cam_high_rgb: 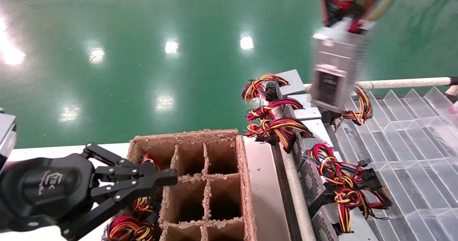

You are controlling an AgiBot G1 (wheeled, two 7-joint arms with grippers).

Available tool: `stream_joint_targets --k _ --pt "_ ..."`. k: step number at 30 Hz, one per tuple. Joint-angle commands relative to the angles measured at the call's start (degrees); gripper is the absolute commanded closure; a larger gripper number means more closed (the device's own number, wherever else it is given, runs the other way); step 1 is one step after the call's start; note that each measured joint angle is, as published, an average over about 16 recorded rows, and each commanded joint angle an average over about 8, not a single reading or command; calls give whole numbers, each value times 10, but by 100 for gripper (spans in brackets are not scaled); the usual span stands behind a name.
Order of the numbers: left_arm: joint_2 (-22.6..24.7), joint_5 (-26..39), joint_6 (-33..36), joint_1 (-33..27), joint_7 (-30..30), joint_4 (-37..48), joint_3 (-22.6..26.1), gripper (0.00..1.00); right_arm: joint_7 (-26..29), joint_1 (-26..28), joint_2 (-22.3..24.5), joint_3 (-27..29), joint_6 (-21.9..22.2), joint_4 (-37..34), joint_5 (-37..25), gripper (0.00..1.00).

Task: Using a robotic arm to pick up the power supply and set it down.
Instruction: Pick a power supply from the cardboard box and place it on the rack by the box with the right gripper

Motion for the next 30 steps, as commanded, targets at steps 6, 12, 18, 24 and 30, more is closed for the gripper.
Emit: stream_joint_targets --k 6,12,18,24,30 --pt "0 0 0 0 0 0 0 100 46 -83 123 5 134 93 33 100" --pt "0 0 0 0 0 0 0 100 31 -157 155 0 252 117 99 100" --pt "0 0 0 0 0 0 0 100 -19 -225 124 3 335 104 169 100" --pt "0 0 0 0 0 0 0 100 -88 -279 55 35 373 58 226 100" --pt "0 0 0 0 0 0 0 100 -163 -308 -34 80 369 -15 261 100"
